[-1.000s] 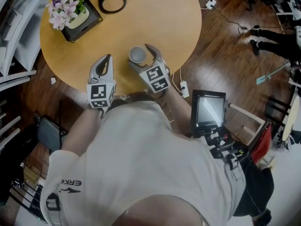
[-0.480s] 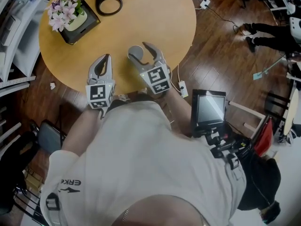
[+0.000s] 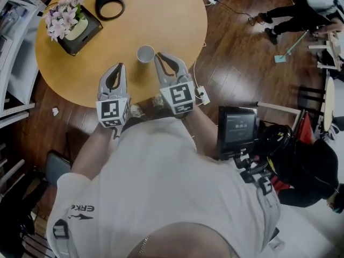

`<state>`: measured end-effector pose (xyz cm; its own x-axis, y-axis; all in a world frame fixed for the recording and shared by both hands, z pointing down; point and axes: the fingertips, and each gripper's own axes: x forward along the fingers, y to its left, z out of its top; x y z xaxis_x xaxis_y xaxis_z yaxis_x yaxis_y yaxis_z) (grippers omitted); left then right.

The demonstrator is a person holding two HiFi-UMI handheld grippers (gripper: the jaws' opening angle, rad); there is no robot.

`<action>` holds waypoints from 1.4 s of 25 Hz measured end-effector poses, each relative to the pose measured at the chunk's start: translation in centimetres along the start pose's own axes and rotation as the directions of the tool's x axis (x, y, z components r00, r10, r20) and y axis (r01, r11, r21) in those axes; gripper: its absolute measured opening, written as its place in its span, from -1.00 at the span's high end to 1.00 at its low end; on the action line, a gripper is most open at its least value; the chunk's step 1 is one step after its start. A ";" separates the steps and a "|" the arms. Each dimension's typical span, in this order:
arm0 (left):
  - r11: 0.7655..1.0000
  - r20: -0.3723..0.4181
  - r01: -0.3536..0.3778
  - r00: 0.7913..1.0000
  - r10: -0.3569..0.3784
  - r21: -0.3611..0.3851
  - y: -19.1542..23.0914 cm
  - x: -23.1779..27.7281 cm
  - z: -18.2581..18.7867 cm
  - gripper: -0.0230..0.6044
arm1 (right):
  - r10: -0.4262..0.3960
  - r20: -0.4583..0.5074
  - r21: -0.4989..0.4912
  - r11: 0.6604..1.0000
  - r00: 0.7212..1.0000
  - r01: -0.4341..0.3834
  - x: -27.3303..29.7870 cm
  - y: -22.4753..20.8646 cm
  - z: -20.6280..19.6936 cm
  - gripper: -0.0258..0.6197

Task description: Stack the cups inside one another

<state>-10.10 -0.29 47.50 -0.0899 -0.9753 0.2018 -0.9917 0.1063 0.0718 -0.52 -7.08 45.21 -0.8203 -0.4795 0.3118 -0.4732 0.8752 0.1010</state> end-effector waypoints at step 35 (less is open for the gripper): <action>0.992 0.072 -0.115 0.991 0.112 0.049 -15.7 -10.2 2.2 0.92 | 0.136 0.176 0.094 0.984 0.975 -0.154 -17.7 -1.4 0.0 0.88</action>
<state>6.18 7.55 42.21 -0.2066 -0.9687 0.1379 -0.9780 0.2086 0.0002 14.61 0.18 39.56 -0.9208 -0.3595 0.1514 -0.3688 0.9288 -0.0372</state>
